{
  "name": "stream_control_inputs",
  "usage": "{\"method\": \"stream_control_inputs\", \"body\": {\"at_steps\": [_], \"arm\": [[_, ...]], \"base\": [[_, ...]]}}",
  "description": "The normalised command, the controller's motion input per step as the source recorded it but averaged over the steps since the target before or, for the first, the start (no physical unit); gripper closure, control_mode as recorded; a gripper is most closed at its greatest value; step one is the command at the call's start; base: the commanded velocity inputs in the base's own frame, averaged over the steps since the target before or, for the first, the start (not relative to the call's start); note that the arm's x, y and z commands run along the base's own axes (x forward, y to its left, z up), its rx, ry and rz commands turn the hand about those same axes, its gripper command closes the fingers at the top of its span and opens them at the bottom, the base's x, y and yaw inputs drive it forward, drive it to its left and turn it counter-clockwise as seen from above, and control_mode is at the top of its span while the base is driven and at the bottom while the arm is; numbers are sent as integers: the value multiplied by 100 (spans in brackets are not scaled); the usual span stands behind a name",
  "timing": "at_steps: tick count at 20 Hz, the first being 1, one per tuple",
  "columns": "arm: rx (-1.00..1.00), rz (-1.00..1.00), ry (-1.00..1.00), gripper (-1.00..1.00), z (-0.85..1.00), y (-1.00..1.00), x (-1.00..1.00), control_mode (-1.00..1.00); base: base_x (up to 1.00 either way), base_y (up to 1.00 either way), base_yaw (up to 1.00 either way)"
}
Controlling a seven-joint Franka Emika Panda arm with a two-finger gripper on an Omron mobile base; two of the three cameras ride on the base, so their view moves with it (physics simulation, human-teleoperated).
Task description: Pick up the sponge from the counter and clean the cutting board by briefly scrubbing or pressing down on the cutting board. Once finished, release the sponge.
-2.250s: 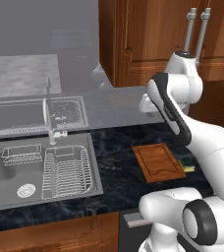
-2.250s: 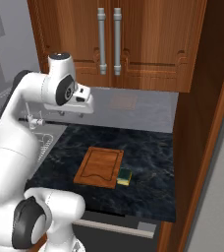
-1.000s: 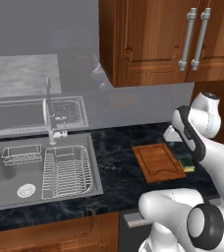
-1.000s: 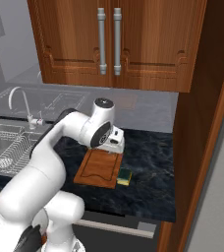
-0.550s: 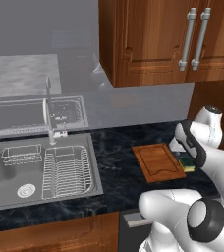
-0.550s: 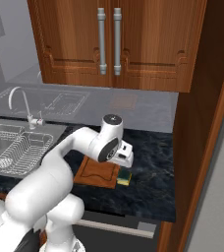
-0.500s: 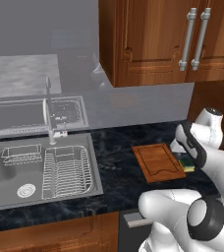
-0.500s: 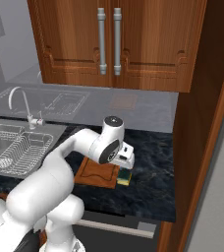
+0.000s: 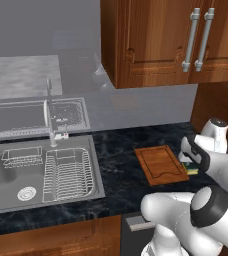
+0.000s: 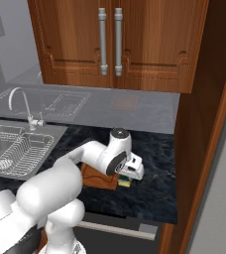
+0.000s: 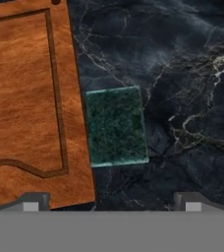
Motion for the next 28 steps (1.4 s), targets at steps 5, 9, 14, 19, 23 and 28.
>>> {"method": "stream_control_inputs", "body": {"at_steps": [5,9,14,19,23,28], "arm": [[-8,0,4,-100,-14,-10,4,-100],[-1,0,0,-100,-3,-1,5,-100],[0,1,0,-100,-4,-4,4,-100],[0,4,0,-100,-5,-7,7,-100],[0,2,0,-100,-1,-1,20,-100],[0,2,1,-100,-1,0,20,-100]], "base": [[0,0,0],[0,0,0],[0,0,0],[0,0,0],[0,0,0],[0,0,0]]}}
